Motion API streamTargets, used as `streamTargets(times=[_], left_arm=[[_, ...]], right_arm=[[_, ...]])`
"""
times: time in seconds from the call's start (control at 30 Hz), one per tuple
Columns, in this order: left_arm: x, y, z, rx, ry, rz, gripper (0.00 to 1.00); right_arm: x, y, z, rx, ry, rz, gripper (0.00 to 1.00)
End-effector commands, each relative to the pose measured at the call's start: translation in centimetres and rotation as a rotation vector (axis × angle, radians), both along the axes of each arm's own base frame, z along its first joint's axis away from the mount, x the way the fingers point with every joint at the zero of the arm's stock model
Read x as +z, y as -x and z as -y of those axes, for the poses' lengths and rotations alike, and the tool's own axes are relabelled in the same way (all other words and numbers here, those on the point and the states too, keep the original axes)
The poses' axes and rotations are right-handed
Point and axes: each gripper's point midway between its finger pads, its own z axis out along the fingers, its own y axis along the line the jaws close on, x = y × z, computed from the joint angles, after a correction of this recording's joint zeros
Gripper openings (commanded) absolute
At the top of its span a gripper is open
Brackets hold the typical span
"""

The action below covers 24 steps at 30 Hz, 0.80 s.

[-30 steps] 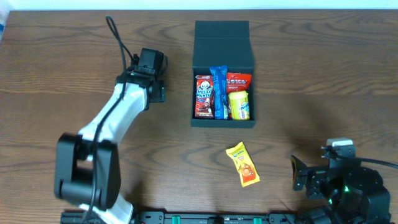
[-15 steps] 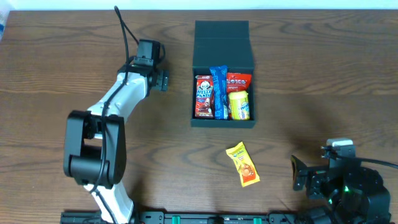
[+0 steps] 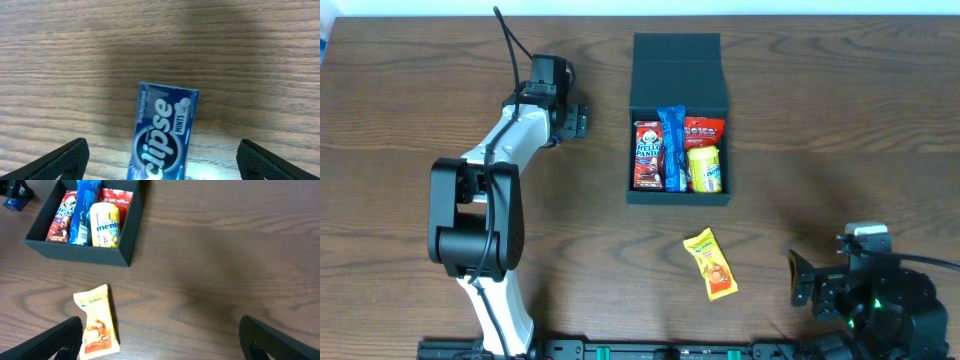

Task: Pack container
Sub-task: 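Grasp the Eclipse tin with the left gripper and lift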

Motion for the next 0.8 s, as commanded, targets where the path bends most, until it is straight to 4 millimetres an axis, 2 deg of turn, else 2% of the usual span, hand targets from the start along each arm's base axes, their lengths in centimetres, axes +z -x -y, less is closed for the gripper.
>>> streamTargets(times=[0.0, 0.27, 0.37, 0.43, 0.47, 0.6, 0.63, 0.77], left_arm=[[-0.8, -0.4, 0.3, 0.001, 0.032, -0.012, 0.95], [-2.4, -0.1, 0.3, 0.029, 0.041, -0.043, 0.95], [-2.3, -0.2, 0.3, 0.03, 0.042, -0.035, 1.0], [-2.3, -0.2, 0.3, 0.03, 0.042, -0.036, 0.84], [-2.3, -0.2, 0.3, 0.03, 0.042, -0.036, 0.8], [-2.4, -0.1, 0.2, 0.031, 0.041, -0.042, 0.47], [-2.4, 0.0, 0.2, 0.031, 0.041, -0.046, 0.43], [-2.5, 0.3, 0.3, 0.054, 0.05, -0.057, 0.37]], right_arm=[[0.0, 0.0, 0.1, -0.014, -0.008, -0.002, 0.99], [0.0, 0.0, 0.1, -0.014, -0.008, -0.002, 0.99], [0.0, 0.0, 0.1, -0.014, -0.008, -0.002, 0.99], [0.0, 0.0, 0.1, -0.014, -0.008, -0.002, 0.99], [0.0, 0.0, 0.1, -0.014, -0.008, -0.002, 0.99], [0.0, 0.0, 0.1, -0.014, -0.008, -0.002, 0.99], [0.0, 0.0, 0.1, -0.014, -0.008, -0.002, 0.99], [0.0, 0.0, 0.1, -0.014, -0.008, -0.002, 0.99]])
